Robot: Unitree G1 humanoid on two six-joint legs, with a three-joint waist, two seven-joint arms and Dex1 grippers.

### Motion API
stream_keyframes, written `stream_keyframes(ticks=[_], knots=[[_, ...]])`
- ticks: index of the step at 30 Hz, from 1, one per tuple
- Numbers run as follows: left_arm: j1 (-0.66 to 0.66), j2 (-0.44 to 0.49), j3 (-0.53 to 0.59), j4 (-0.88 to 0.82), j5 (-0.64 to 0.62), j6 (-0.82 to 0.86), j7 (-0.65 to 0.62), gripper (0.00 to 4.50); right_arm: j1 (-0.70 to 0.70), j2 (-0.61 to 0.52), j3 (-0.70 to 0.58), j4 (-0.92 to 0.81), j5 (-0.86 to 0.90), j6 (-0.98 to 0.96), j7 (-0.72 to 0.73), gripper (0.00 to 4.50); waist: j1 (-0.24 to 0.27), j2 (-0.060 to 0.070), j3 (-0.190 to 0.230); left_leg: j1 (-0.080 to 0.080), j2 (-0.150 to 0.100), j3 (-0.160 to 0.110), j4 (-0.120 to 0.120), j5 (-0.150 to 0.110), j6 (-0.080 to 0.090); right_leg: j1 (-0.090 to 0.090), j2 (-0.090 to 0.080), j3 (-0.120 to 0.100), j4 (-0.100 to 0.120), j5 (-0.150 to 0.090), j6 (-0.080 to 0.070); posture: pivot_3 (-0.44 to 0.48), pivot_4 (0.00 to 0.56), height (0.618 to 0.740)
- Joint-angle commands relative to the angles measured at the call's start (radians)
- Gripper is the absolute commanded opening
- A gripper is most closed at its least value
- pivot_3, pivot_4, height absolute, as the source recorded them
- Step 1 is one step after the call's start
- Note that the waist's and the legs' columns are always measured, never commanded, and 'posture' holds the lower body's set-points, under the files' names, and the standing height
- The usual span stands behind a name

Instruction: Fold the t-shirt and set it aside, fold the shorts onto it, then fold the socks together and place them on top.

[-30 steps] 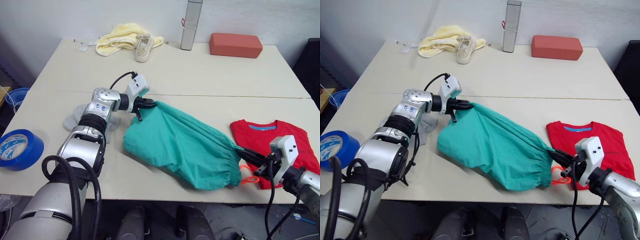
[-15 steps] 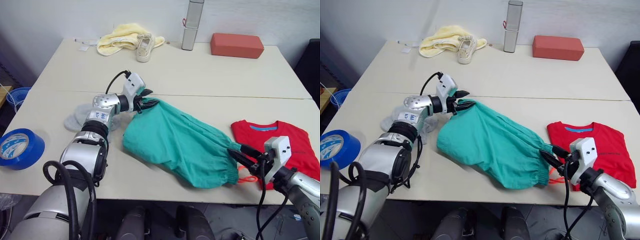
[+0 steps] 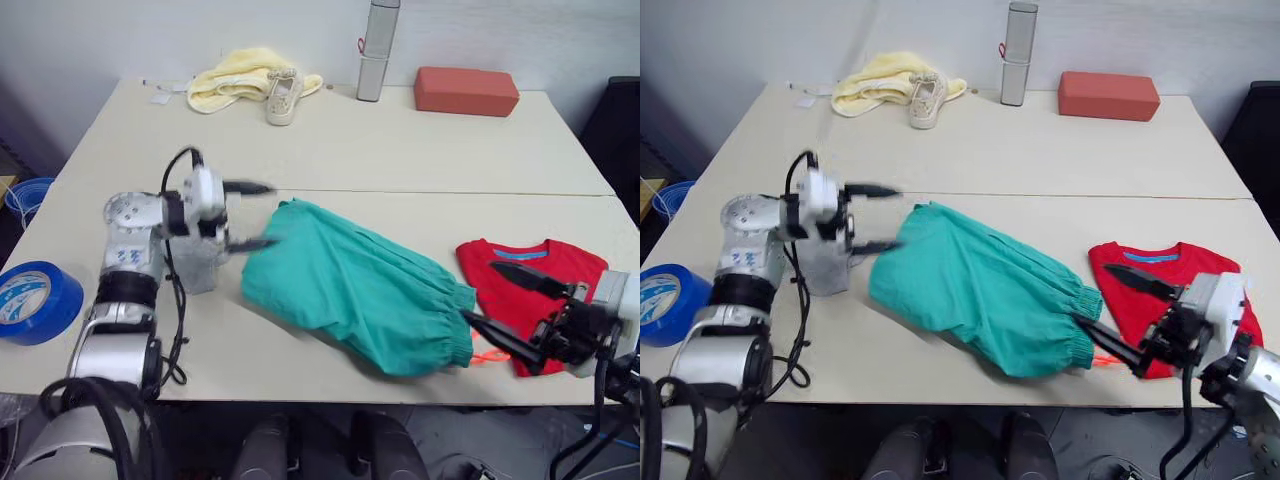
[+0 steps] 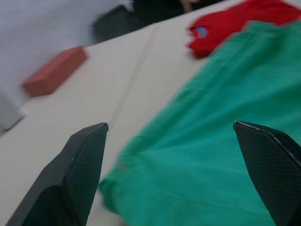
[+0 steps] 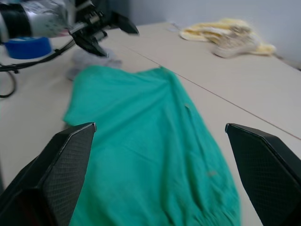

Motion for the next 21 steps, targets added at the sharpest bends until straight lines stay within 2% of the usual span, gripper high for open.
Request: stream_keyframes(ticks=[1,4,7,10,13,16,17,21], knots=[[0.11,0.053,-0.047,-0.227,-0.069,0.022,-0.098,4.47,0.057,0.054,0.056,-0.06,-0.082,-0.157,0.062,4.5,0.001,0.0,0.0,0.0,0.0,-0.001,0.0,0.0,0.0,0.0,0.0,0.001,-0.001,0.0,0.0,0.0,0.15,0.74],[0.205,0.127,-0.129,-0.336,-0.061,0.064,-0.109,4.47,0.123,0.071,0.096,-0.049,-0.128,-0.219,0.103,4.5,0.001,0.0,0.0,0.0,0.0,-0.001,0.0,-0.001,0.0,0.001,-0.001,0.007,-0.001,0.0,0.0,0.0,0.15,0.74],[0.225,0.125,-0.166,-0.316,0.024,-0.005,-0.009,4.47,0.174,0.079,0.119,-0.032,-0.148,-0.253,0.116,4.5,0.007,0.0,0.0,0.0,-0.001,-0.001,0.0,0.0,0.0,0.001,-0.001,0.007,-0.002,0.0,0.0,0.0,0.15,0.74],[0.217,0.102,-0.192,-0.274,0.081,-0.06,0.049,4.47,0.197,0.084,0.122,-0.007,-0.162,-0.287,0.122,4.5,0.01,0.0,0.0,0.001,-0.001,-0.001,0.0,-0.001,0.0,0.001,-0.002,0.008,-0.002,0.0,0.0,0.0,0.15,0.74],[0.17,0.078,-0.239,-0.176,0.218,-0.119,0.159,4.47,0.212,0.085,0.123,0.021,-0.173,-0.318,0.125,4.5,0.016,0.0,0.0,0.002,-0.001,-0.001,0.0,-0.001,0.0,0.001,-0.003,0.009,-0.002,0.0,0.0,0.0,0.15,0.74],[0.121,0.052,-0.264,-0.084,0.302,-0.153,0.259,4.47,0.202,0.087,0.123,0.036,-0.174,-0.335,0.109,4.5,0.022,0.0,0.0,0.001,-0.001,-0.001,0.0,-0.001,0.0,0.0,-0.002,0.008,-0.002,0.0,0.0,0.0,0.15,0.74],[0.108,0.049,-0.274,-0.056,0.32,-0.163,0.275,4.07,0.196,0.086,0.123,0.039,-0.174,-0.337,0.104,4.5,0.022,0.001,0.0,0.002,-0.001,-0.001,0.0,-0.001,0.0,0.001,-0.003,0.008,-0.002,0.0,0.0,0.0,0.15,0.74],[0.084,0.052,-0.297,0.027,0.385,-0.209,0.359,2.95,0.189,0.078,0.117,0.044,-0.165,-0.34,0.091,4.5,0.02,0.004,-0.004,0.004,-0.001,-0.001,0.0,-0.002,-0.001,0.002,-0.004,0.009,-0.002,0.0,-0.001,0.0,0.15,0.74]])
